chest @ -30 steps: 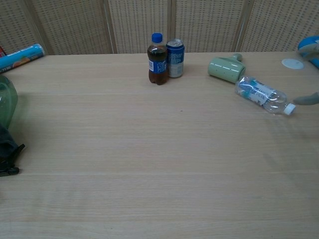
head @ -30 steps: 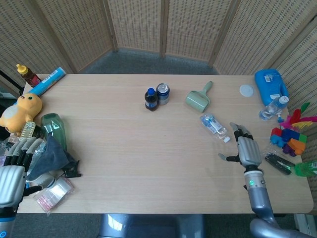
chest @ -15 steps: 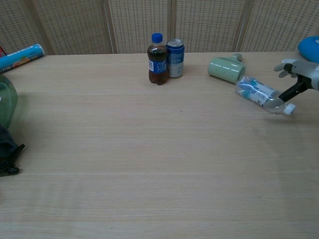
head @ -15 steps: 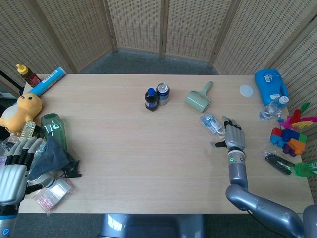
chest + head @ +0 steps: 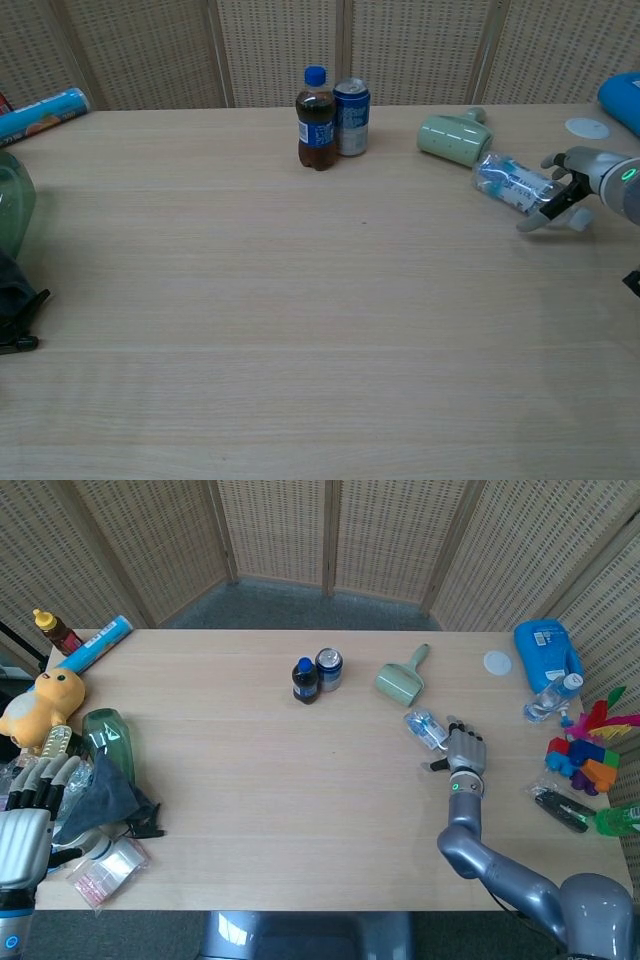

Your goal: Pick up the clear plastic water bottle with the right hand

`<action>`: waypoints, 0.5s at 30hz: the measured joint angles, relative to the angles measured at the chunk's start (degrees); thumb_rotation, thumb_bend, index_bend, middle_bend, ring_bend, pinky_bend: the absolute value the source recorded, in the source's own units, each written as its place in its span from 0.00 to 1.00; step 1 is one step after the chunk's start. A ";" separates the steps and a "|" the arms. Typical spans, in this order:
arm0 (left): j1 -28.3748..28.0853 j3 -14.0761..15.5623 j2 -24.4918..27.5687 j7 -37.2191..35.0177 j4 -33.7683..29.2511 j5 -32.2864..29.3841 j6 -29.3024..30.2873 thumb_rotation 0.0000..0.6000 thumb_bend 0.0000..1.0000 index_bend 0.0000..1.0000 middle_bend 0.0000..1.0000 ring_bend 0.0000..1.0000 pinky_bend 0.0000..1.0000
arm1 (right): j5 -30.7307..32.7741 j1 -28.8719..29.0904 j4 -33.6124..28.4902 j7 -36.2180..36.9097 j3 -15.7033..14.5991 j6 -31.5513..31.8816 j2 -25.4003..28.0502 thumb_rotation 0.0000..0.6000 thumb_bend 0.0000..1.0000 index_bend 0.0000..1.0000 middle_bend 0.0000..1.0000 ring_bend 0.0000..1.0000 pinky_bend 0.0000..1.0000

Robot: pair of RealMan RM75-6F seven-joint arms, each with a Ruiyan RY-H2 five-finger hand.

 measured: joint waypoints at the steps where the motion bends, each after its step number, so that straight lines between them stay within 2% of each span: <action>1: -0.01 -0.10 0.01 -0.02 0.04 -0.07 0.09 1.00 0.00 0.00 0.00 0.00 0.00 | 0.18 0.28 0.96 -0.05 0.11 -0.17 -0.53 0.90 0.00 0.00 0.00 0.00 0.00; 3: -0.05 -0.21 -0.03 -0.02 0.17 -0.19 0.14 1.00 0.00 0.00 0.00 0.00 0.00 | 0.35 0.88 3.19 0.07 0.45 -0.25 -1.84 0.94 0.00 0.00 0.00 0.00 0.01; 4: -0.09 -0.22 -0.09 -0.04 0.25 -0.25 0.10 1.00 0.00 0.00 0.00 0.00 0.00 | 0.22 1.14 4.13 0.23 0.58 -0.09 -2.47 0.97 0.00 0.00 0.00 0.00 0.05; 6: -0.15 -0.19 -0.18 -0.02 0.41 -0.32 -0.03 1.00 0.00 0.00 0.00 0.00 0.00 | -0.58 1.56 6.26 0.74 0.76 0.49 -3.82 1.00 0.00 0.09 0.05 0.05 0.22; 8: -0.22 -0.14 -0.32 0.04 0.59 -0.43 -0.16 1.00 0.00 0.00 0.00 0.00 0.00 | -1.49 1.82 8.28 1.69 1.04 0.79 -5.24 1.00 0.00 0.27 0.19 0.22 0.43; 11: -0.26 -0.16 -0.42 0.14 0.76 -0.49 -0.14 1.00 0.00 0.00 0.00 0.00 0.00 | -2.57 1.96 10.97 2.86 1.36 0.76 -6.92 1.00 0.00 0.47 0.40 0.47 0.67; 15: -0.27 -0.17 -0.44 0.24 0.77 -0.48 -0.02 1.00 0.00 0.00 0.00 0.00 0.00 | -4.29 1.99 14.10 4.67 1.94 0.56 -8.92 1.00 0.00 0.68 0.61 0.67 0.87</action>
